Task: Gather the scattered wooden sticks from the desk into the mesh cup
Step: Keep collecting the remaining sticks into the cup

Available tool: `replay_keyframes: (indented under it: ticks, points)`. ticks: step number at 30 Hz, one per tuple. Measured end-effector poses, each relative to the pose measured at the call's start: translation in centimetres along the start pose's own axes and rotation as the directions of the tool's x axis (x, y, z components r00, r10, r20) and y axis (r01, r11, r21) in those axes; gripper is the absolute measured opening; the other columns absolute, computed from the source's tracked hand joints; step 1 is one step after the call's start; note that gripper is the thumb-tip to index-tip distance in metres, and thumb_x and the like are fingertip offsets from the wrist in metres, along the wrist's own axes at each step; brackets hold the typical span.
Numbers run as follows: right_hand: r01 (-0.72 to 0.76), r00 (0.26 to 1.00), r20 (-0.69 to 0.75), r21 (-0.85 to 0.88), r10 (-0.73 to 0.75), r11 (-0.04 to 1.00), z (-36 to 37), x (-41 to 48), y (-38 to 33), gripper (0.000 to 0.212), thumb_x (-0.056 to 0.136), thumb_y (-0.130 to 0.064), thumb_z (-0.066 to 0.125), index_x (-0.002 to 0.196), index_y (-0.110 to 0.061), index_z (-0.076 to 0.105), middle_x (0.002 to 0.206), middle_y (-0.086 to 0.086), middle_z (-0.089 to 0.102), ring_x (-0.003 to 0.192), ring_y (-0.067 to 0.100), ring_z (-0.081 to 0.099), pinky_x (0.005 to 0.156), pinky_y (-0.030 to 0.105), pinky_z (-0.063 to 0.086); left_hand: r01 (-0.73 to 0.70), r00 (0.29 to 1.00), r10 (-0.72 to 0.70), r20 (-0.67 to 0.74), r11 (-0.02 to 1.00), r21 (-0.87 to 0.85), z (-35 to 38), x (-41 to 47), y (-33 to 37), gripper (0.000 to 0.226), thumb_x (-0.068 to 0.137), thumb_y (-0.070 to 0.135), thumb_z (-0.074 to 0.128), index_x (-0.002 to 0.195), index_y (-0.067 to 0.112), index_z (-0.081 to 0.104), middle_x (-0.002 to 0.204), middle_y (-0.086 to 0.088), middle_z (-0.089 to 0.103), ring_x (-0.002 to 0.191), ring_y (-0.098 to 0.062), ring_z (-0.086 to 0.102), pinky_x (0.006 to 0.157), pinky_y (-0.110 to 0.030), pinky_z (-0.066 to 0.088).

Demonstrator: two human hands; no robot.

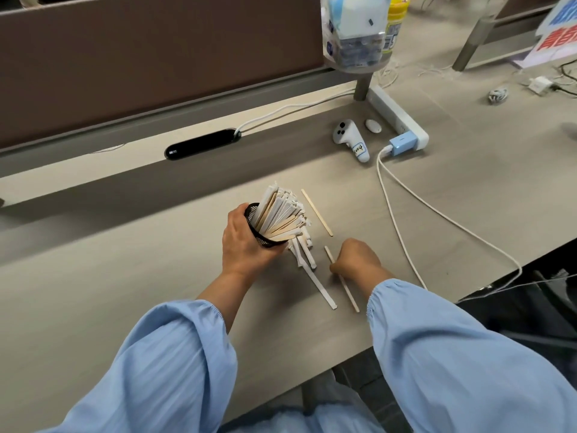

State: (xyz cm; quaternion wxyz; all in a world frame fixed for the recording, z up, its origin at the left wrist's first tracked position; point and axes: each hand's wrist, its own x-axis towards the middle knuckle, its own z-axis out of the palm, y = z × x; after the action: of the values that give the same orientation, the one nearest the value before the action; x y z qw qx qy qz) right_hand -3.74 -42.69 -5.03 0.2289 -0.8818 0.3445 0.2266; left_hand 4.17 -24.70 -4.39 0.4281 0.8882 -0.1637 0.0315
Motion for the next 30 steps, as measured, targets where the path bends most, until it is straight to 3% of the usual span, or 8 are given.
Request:
replay_keyframes:
  ticks: [3, 5, 7, 9, 11, 15, 22, 30]
  points:
    - [0.037, 0.999, -0.041, 0.067, -0.035, 0.997, 0.1, 0.0, -0.6, 0.017, 0.080, -0.018, 0.061, 0.067, -0.010, 0.053, 0.076, 0.010, 0.057, 0.083, 0.031, 0.058, 0.068, 0.027, 0.042, 0.035, 0.999, -0.035, -0.021, 0.999, -0.001, -0.7, -0.1, -0.7, 0.093, 0.048, 0.039, 0.082, 0.124, 0.008, 0.039, 0.118, -0.013, 0.047, 0.107, -0.028, 0.050, 0.094, -0.045, 0.043]
    - [0.110, 0.991, -0.098, 0.153, -0.096, 0.982, 0.3, 0.0, -1.2, 0.014, 0.086, -0.017, 0.056, 0.091, -0.005, 0.060, 0.094, 0.015, 0.065, 0.095, 0.034, 0.060, 0.075, 0.031, 0.044, 0.047, 0.998, -0.047, -0.029, 0.999, 0.004, -1.0, -0.1, -1.3, 0.094, 0.049, 0.036, 0.085, 0.125, 0.007, 0.038, 0.118, -0.013, 0.047, 0.107, -0.028, 0.050, 0.094, -0.046, 0.043]
    - [0.197, 0.977, -0.120, 0.212, -0.174, 0.957, 0.7, 0.0, -2.1, 0.021, 0.092, -0.017, 0.049, 0.106, -0.001, 0.053, 0.107, 0.020, 0.063, 0.102, 0.036, 0.058, 0.082, 0.035, 0.044, 0.051, 0.998, -0.051, -0.039, 0.999, 0.008, -1.3, -0.2, -1.8, 0.094, 0.050, 0.032, 0.087, 0.126, 0.006, 0.038, 0.118, -0.014, 0.047, 0.107, -0.028, 0.049, 0.094, -0.046, 0.043]
    - [0.258, 0.965, -0.101, 0.211, -0.242, 0.943, 1.1, -0.2, -2.9, 0.023, 0.093, -0.016, 0.048, 0.110, -0.002, 0.050, 0.110, 0.022, 0.062, 0.102, 0.037, 0.057, 0.083, 0.035, 0.044, 0.054, 0.998, -0.054, -0.043, 0.998, 0.008, -1.5, -0.2, -2.1, 0.094, 0.050, 0.030, 0.087, 0.126, 0.006, 0.038, 0.118, -0.013, 0.047, 0.107, -0.028, 0.050, 0.095, -0.045, 0.043]
    - [0.283, 0.959, -0.055, 0.160, -0.278, 0.946, 1.7, -0.1, -3.1, 0.026, 0.087, -0.021, 0.059, 0.107, -0.005, 0.056, 0.108, 0.018, 0.064, 0.102, 0.035, 0.059, 0.084, 0.034, 0.046, 0.050, 0.998, -0.050, -0.041, 0.999, 0.005, -1.5, -0.3, -2.3, 0.093, 0.050, 0.030, 0.087, 0.125, 0.008, 0.038, 0.118, -0.013, 0.047, 0.107, -0.027, 0.050, 0.094, -0.044, 0.043]
    - [0.240, 0.971, -0.005, 0.016, -0.240, 0.971, 2.1, -0.3, -2.8, 0.031, 0.076, -0.030, 0.075, 0.093, -0.006, 0.067, 0.101, 0.014, 0.068, 0.097, 0.030, 0.063, 0.081, 0.033, 0.049, 0.034, 0.999, -0.034, -0.026, 0.999, 0.008, -1.9, -0.2, -2.7, 0.094, 0.049, 0.029, 0.088, 0.126, 0.007, 0.037, 0.119, -0.013, 0.047, 0.108, -0.027, 0.050, 0.095, -0.043, 0.043]
    - [0.192, 0.981, -0.010, -0.113, -0.194, 0.975, 2.2, -0.7, -3.7, 0.031, 0.083, -0.024, 0.064, 0.109, -0.006, 0.062, 0.114, 0.015, 0.064, 0.105, 0.032, 0.061, 0.082, 0.031, 0.047, 0.035, 0.999, -0.036, -0.014, 0.999, -0.010, -2.2, -0.2, -2.9, 0.095, 0.049, 0.029, 0.088, 0.126, 0.008, 0.037, 0.120, -0.012, 0.047, 0.108, -0.027, 0.050, 0.095, -0.045, 0.043]
    - [0.143, 0.987, 0.058, 0.057, -0.147, 0.988, 1.1, -0.4, -4.9, 0.035, 0.096, -0.023, 0.038, 0.121, -0.001, 0.046, 0.129, 0.021, 0.053, 0.116, 0.036, 0.052, 0.089, 0.033, 0.041, 0.044, 0.999, -0.044, -0.004, 0.999, -0.025, -2.7, 0.2, -3.4, 0.094, 0.050, 0.031, 0.087, 0.126, 0.009, 0.037, 0.121, -0.010, 0.046, 0.109, -0.025, 0.049, 0.095, -0.043, 0.043]
